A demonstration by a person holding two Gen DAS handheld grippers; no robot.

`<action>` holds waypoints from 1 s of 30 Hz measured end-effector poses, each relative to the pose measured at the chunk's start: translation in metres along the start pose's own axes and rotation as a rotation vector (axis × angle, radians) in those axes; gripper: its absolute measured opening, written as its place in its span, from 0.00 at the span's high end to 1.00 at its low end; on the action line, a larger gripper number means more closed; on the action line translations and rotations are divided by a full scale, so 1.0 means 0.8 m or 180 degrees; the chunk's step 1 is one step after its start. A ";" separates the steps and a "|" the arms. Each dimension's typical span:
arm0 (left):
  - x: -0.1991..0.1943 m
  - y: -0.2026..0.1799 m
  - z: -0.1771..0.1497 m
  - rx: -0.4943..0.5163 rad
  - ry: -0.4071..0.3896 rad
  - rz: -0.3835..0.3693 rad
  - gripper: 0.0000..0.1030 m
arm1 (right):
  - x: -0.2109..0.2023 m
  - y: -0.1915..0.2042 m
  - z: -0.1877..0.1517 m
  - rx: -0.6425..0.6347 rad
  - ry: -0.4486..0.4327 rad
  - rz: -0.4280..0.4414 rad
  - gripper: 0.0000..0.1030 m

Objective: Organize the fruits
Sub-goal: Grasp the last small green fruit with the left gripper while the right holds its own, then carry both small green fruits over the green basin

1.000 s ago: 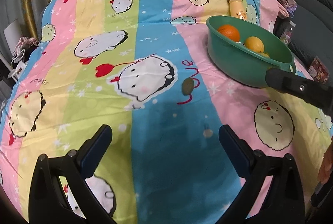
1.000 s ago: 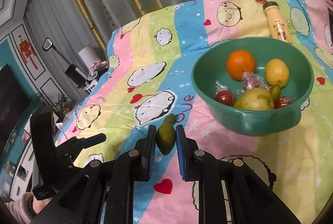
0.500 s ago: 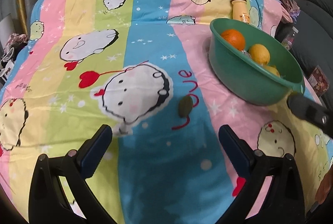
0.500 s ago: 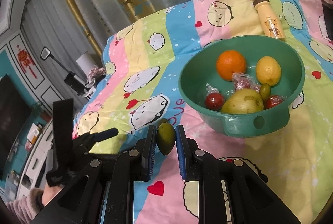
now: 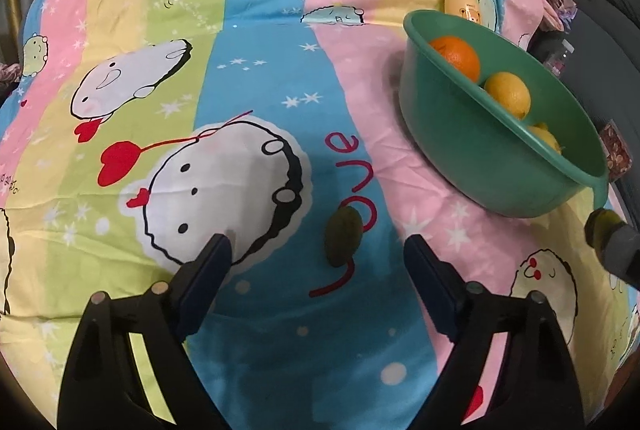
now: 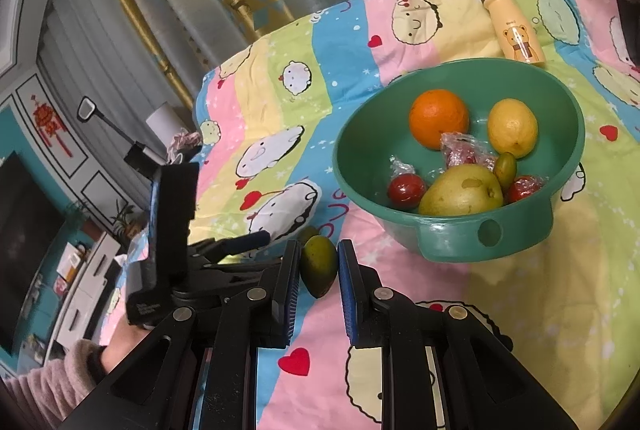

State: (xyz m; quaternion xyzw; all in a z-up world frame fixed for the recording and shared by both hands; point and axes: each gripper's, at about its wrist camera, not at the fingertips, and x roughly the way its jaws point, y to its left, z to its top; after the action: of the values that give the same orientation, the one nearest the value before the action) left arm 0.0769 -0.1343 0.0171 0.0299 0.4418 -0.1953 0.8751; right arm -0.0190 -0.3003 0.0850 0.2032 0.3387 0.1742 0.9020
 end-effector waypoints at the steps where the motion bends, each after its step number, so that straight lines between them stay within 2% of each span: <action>1: 0.000 0.000 0.000 -0.0007 -0.0006 -0.0009 0.16 | 0.000 0.000 0.000 0.0007 -0.0002 0.0000 0.80; 5: 0.000 0.001 0.003 0.0023 -0.0026 0.0001 0.33 | 0.002 0.000 0.000 0.0025 0.0012 0.0017 0.80; 8: 0.002 -0.001 0.004 0.0078 -0.0033 0.0019 0.41 | 0.002 0.000 0.000 0.0033 0.0028 0.0028 0.80; 12: 0.003 -0.001 0.005 0.0147 -0.0055 0.0091 0.62 | 0.002 0.000 0.001 0.0033 0.0020 0.0029 0.80; 21: 0.004 -0.008 0.005 0.0241 -0.0072 0.0114 0.78 | 0.002 -0.003 0.003 0.0047 0.0003 0.0047 0.80; 30: 0.005 -0.017 0.003 0.0374 -0.0086 0.0225 0.83 | 0.000 -0.003 0.003 0.0052 0.0000 0.0044 0.80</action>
State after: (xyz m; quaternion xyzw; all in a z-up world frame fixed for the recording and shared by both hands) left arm 0.0758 -0.1490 0.0175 0.0942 0.4164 -0.1902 0.8841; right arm -0.0168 -0.3031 0.0859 0.2130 0.3387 0.1777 0.8991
